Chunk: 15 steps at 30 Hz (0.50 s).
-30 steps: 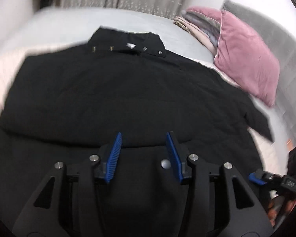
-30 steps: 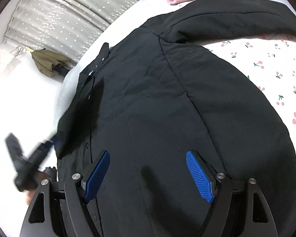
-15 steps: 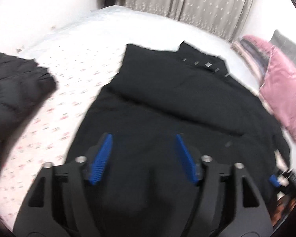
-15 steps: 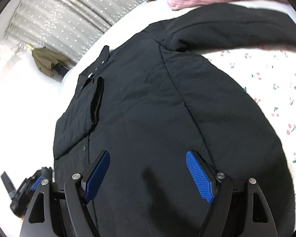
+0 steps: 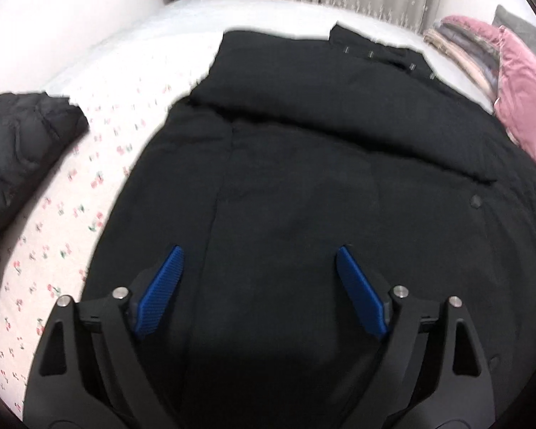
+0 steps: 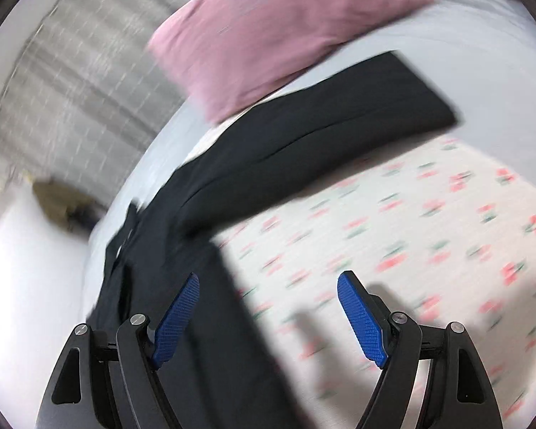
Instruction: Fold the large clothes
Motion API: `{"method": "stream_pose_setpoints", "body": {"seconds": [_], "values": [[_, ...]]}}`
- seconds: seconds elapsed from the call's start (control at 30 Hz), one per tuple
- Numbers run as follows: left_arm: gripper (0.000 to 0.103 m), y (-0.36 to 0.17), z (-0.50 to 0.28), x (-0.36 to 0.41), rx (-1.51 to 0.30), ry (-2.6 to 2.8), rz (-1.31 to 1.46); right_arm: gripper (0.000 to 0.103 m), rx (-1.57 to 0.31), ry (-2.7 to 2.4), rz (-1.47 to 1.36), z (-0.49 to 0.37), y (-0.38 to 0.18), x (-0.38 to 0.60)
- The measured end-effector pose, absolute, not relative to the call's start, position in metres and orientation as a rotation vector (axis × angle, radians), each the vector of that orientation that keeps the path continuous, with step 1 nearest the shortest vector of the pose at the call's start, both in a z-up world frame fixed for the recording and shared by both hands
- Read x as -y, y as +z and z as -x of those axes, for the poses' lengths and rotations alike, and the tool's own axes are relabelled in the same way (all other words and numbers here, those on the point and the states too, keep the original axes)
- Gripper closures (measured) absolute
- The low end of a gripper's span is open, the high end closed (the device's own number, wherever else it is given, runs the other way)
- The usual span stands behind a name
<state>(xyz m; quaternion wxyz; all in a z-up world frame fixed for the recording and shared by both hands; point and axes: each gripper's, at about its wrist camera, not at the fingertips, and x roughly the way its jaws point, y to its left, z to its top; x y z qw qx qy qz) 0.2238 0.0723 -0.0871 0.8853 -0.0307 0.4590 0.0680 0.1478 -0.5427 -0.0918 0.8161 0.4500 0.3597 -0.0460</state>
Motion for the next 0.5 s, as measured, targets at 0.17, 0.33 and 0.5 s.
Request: {"method": "stream_pose_setpoints", "body": {"seconds": [0.17, 0.33, 0.5], "values": [[0.004, -0.093, -0.223, -0.068, -0.924, 0.163, 0.051, 0.022, -0.712, -0.171, -1.136, -0.144, -0.123, 0.593], [0.001, -0.097, -0.227, -0.069, -0.914, 0.182, 0.054, 0.022, -0.642, -0.158, -1.243, -0.17, -0.138, 0.623], [0.001, -0.095, -0.229, -0.074, -0.923, 0.178, 0.07, 0.024, -0.551, -0.268, -1.4, -0.199, -0.15, 0.654]]}}
